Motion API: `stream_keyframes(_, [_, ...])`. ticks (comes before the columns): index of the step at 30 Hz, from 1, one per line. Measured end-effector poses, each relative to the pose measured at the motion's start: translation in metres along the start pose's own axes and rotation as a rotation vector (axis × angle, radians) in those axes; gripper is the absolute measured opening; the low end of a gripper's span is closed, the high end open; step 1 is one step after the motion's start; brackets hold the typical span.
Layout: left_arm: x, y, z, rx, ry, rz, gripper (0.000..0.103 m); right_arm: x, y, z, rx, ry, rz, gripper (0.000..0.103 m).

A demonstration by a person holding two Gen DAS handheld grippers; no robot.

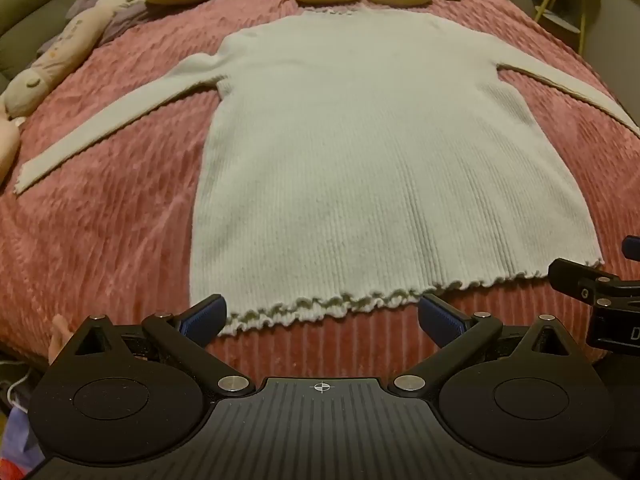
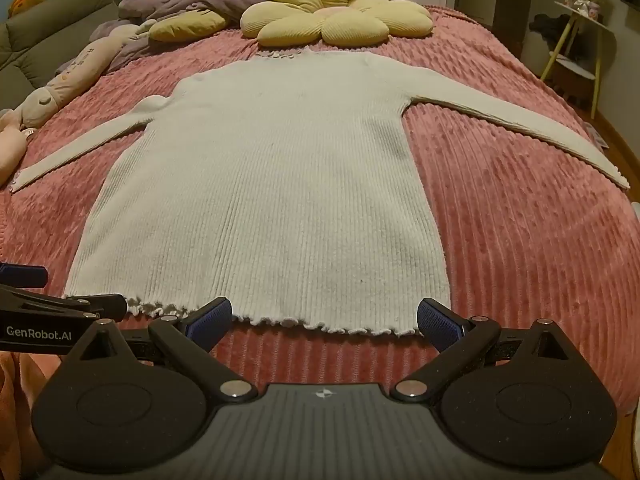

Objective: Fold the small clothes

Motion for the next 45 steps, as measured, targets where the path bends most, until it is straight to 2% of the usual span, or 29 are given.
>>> stream_keyframes(45, [0.003, 0.0063, 0.0011, 0.027, -0.02, -0.038, 0.103, -0.0014, 0.0028, 0.0, -0.002, 0.013, 0.0, 0.099])
Point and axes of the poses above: each gripper's, at about its wrist camera, not at the fingertips, and y roughly the way its jaws point, z to its right, x to its underside, the point moved 8 cm from there along y, roughly the way its jaws point
